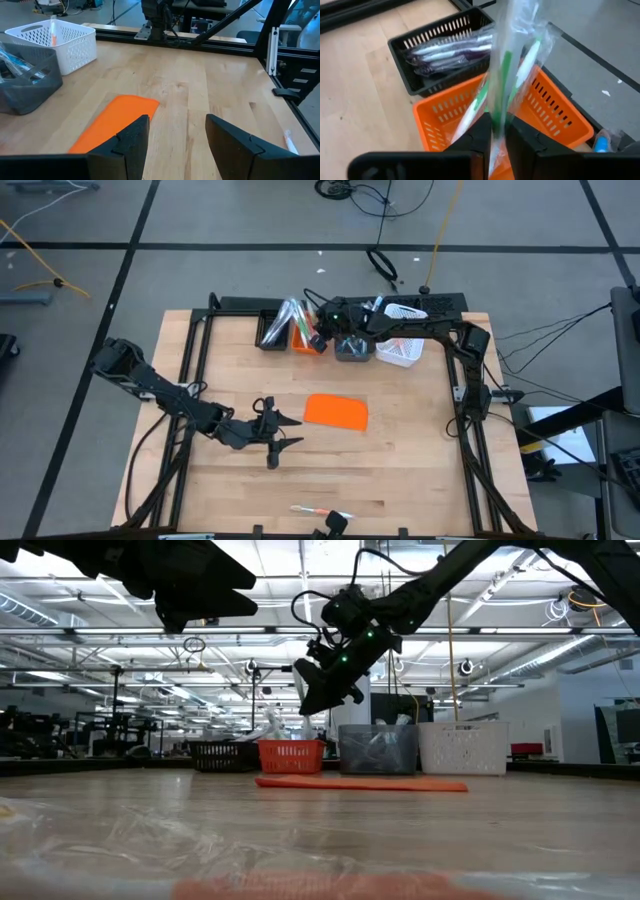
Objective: Pick & Place Toothbrushes
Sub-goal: Put the green toothbrush into the orange bin, then put the orange toothbrush into the white bin
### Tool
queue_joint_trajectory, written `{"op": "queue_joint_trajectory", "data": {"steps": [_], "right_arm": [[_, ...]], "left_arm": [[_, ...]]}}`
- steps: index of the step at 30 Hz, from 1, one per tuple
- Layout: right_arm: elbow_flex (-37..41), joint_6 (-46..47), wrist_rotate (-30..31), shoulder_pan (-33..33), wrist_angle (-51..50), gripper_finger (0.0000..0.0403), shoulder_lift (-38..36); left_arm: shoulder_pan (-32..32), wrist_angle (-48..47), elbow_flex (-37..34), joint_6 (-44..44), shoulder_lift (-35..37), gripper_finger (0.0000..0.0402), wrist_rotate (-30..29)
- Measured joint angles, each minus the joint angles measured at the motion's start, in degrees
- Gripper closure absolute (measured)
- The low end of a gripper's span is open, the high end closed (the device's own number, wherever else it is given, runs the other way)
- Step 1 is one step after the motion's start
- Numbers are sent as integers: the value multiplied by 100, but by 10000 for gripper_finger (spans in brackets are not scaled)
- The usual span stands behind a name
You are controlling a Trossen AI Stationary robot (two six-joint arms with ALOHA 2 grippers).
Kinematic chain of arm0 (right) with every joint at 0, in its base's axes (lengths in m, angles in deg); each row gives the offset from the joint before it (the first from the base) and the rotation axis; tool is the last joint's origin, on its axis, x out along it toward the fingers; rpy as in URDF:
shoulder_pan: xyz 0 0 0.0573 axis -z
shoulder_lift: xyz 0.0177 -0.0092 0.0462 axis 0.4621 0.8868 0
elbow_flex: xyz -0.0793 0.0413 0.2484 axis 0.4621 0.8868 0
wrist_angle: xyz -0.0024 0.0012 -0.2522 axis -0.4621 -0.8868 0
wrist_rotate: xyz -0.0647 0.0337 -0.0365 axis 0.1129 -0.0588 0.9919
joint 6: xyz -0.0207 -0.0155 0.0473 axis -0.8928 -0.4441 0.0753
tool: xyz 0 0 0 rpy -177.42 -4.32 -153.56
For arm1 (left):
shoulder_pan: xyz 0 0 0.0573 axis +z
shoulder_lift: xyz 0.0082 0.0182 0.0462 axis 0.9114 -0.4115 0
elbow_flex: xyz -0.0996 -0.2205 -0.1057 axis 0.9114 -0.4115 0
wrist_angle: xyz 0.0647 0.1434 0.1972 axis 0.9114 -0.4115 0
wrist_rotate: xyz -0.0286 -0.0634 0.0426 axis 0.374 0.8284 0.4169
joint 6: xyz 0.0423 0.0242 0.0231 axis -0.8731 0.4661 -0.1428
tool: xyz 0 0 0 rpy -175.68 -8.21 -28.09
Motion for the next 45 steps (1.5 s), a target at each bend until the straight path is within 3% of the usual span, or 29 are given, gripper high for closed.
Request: {"op": "queue_joint_trajectory", "data": {"steps": [10, 22, 29, 32, 34, 39, 45], "right_arm": [[449, 0, 0, 0, 704, 308, 0], [469, -2, -138, 0, 902, 204, 0], [469, -2, -171, -141, 907, 195, 0], [469, -4, -452, -307, 901, 195, 0], [469, -74, -516, -437, 901, 195, 0], [469, -220, -533, -692, 864, 195, 0], [471, -228, -513, -843, 813, 195, -1]], "left_arm": [[0, 2, 0, -6, 0, 204, 0], [0, -9, 0, -14, 0, 204, 0], [0, -240, 0, -17, 0, 204, -2], [0, -372, 0, 0, 0, 204, 23], [1, -451, 0, 1, 0, 204, 294], [-65, -617, -1, 322, -4, 204, 1596], [-367, -103, 4, 542, -757, 204, 1287]]}}
